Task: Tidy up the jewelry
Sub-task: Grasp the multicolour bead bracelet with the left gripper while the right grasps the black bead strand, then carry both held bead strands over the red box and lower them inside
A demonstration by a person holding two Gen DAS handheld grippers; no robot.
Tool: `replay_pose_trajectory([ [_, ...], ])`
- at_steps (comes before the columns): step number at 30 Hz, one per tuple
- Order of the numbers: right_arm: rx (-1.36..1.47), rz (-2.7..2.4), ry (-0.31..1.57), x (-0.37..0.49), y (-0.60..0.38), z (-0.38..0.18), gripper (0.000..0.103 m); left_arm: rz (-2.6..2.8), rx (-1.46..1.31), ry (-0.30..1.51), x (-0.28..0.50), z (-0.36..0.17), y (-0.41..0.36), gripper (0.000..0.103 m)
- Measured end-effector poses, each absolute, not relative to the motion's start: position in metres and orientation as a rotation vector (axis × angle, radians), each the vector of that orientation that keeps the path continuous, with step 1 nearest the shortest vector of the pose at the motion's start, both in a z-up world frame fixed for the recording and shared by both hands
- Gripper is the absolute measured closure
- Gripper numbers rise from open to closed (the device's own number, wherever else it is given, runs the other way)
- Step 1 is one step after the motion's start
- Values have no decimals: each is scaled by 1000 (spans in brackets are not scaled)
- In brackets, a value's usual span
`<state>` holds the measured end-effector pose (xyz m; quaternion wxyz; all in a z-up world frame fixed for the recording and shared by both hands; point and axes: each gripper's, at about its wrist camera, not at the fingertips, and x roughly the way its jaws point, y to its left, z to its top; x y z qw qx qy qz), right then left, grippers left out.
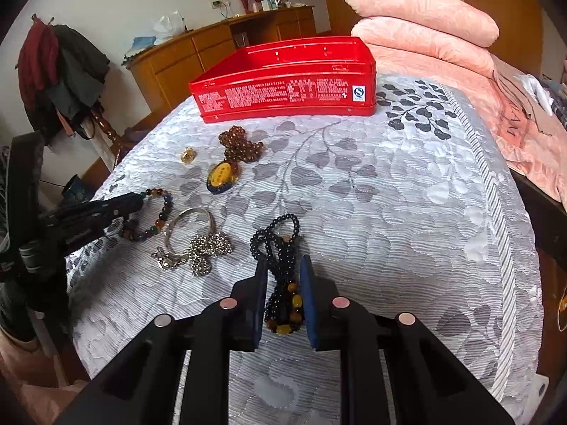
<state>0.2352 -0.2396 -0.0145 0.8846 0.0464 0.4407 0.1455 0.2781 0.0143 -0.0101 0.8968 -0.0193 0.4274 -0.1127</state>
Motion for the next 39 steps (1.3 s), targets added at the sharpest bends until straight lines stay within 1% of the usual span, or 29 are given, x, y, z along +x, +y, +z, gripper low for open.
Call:
replay_pose_trajectory([
  [4,109,298,897,236,-243,-8,84,-251,-61,857,271,1,18,96],
  [5,109,297,893,236,-244,-6,89,-257,-64,847,270,5,17,96],
  [8,106,292,878,239,-245,2,91,-270,-58,819,268,15,12,96],
  [10,96,290,877,242,-243,5,94,-281,-51,806,270,20,6,96],
  [12,75,303,884,244,-240,5,94,-286,-39,799,270,22,1,96],
  [13,66,304,885,244,-240,5,93,-290,-32,797,271,22,-2,96],
  [15,41,316,901,245,-238,2,81,-298,-28,802,272,20,-5,96],
  [16,24,324,910,245,-236,0,68,-298,-26,806,272,19,-5,96],
  [17,19,324,915,244,-236,-2,62,-297,-24,813,273,16,-6,96],
  [19,8,339,940,245,-233,-9,60,-296,-27,826,274,12,-6,96],
  [23,-5,345,982,248,-227,-25,60,-296,-26,841,276,6,-9,96],
  [24,-26,337,965,247,-225,-26,61,-296,-25,842,276,5,-9,96],
  [25,-46,322,960,247,-223,-26,68,-296,-25,844,276,4,-10,96],
  [26,-48,320,957,247,-223,-26,83,-297,-26,845,276,4,-10,96],
  [28,-12,320,959,249,-228,-25,89,-298,-29,844,276,4,-10,96],
  [39,13,320,866,260,-240,21,90,-328,-44,758,276,40,-12,96],
])
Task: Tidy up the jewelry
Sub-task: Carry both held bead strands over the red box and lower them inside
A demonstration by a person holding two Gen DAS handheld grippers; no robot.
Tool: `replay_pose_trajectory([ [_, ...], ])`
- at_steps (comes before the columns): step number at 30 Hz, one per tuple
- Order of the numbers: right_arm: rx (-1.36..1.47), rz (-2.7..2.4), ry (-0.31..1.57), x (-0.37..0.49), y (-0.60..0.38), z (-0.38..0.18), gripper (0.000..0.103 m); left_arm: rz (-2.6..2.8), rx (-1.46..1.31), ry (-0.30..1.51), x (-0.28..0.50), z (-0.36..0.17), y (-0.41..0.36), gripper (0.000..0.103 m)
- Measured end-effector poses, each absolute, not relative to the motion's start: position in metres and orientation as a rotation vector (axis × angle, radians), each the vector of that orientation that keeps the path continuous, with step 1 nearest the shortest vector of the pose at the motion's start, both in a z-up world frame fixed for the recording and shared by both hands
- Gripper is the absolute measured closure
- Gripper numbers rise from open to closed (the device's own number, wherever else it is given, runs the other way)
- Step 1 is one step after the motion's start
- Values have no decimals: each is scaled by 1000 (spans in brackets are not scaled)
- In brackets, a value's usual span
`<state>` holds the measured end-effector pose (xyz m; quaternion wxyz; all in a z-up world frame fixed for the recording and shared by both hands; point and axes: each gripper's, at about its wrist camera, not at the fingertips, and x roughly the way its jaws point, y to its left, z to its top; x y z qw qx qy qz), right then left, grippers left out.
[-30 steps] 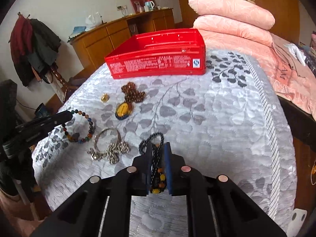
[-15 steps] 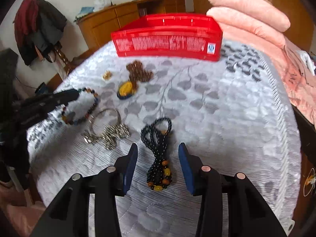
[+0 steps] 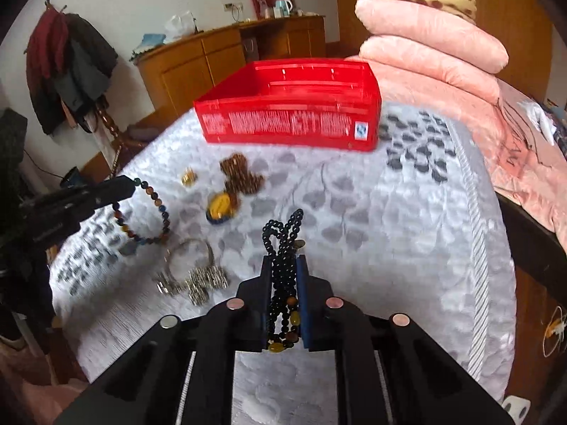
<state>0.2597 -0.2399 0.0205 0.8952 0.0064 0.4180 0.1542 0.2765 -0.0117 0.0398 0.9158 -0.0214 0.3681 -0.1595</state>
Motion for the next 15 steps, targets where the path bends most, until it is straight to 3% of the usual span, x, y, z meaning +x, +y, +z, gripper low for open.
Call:
replay_pose_trajectory([
  [15,42,279,754,324,-228,80,90,-307,-11,653,328,91,-31,96],
])
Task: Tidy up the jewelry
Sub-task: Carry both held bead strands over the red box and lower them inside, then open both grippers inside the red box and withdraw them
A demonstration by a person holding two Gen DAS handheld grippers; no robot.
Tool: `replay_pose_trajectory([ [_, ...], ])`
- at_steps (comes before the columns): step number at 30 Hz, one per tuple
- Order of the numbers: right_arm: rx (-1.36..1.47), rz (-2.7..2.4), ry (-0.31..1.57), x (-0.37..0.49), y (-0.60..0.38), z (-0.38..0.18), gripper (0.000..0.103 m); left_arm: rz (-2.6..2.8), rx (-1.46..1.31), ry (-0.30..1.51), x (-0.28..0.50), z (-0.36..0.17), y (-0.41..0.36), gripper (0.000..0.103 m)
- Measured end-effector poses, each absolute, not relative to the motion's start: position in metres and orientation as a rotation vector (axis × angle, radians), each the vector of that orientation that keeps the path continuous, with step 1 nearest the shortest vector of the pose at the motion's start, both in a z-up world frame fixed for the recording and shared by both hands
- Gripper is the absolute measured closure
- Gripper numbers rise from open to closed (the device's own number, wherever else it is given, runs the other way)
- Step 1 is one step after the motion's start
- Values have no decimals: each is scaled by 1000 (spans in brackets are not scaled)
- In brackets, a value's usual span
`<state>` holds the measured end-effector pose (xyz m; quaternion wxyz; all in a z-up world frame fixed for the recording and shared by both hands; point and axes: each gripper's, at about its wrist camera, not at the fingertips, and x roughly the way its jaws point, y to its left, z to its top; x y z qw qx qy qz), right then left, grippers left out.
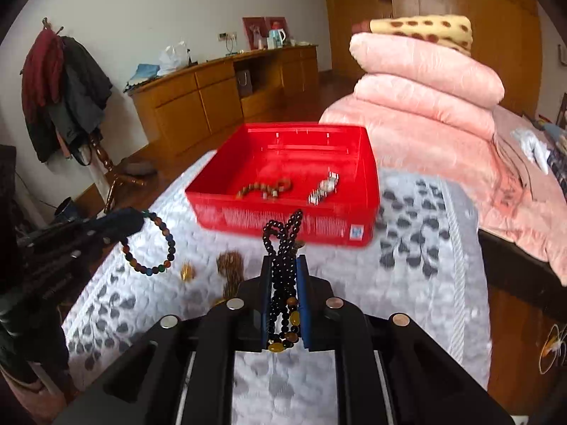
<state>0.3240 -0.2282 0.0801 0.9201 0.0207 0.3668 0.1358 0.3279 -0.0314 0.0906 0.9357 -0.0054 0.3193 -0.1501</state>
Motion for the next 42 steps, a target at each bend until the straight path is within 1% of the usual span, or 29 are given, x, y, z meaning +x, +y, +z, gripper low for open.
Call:
replay_pose_trajectory([
  [9,10,202,730,371,-224,99,90,-284,7,648,379,109,-45,96],
  [16,-6,161,732,411,-221,101,90,-227,18,655,428,114,-53,96],
  [22,3,138,770,453,-222,89,90,-195,27,691,474,103,-61,96],
  [26,3,134,806,475,-221,75,90,-174,30,724,500,87,-63,96],
  [36,-7,135,865,509,-216,49,90,-167,25,773,531,60,-67,96],
  [37,-12,134,870,511,-215,47,88,-164,31,778,533,57,-67,96],
  [40,-20,118,866,514,-216,42,74,-162,30,800,538,49,-66,96],
  [42,-12,120,868,515,-217,40,74,-157,34,806,541,47,-67,95],
])
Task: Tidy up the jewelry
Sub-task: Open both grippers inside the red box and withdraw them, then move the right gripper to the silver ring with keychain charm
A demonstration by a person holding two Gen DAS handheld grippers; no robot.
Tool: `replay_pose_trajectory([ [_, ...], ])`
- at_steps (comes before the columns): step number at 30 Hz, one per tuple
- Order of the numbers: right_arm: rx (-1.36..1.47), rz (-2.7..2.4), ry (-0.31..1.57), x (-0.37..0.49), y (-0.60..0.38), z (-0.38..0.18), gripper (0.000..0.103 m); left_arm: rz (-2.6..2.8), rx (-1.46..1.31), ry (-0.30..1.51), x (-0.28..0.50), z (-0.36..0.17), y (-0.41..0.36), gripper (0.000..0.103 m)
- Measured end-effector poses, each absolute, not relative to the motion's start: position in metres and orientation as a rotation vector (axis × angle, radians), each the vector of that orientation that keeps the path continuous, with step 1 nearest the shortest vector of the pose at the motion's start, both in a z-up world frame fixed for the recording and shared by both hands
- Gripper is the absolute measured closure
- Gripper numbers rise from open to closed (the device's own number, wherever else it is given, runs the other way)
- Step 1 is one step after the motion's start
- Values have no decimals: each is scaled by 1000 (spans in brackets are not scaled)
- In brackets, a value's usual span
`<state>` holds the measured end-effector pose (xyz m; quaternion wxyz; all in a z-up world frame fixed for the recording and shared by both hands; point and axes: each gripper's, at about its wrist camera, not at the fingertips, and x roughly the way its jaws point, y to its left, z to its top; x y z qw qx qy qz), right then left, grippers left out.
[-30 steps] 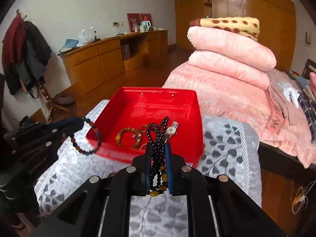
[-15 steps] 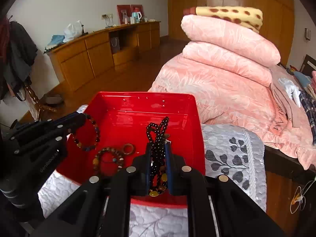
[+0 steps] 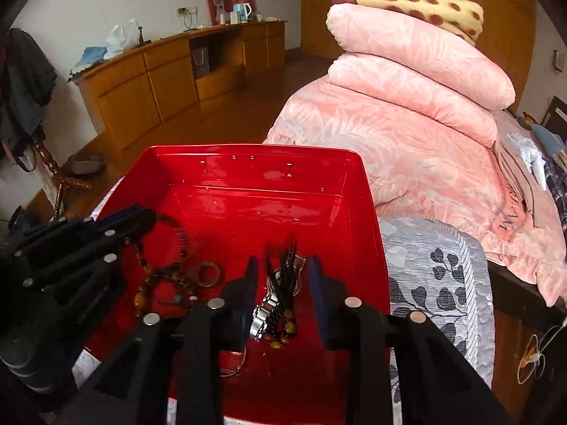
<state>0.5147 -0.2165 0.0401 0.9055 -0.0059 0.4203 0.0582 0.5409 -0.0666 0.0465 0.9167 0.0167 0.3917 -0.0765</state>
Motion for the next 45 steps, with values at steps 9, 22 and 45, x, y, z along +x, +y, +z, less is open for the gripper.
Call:
replay_pose_trajectory([
  [9,-14,94,827,500,-224,56,49,-149,22,764,527,64,-59,57],
  [22,26,135,742,402,-242,83,7,-142,25,579,427,112,-25,12],
  [45,45,243,863,256,-215,7,7,-78,84,743,287,24,9,8],
])
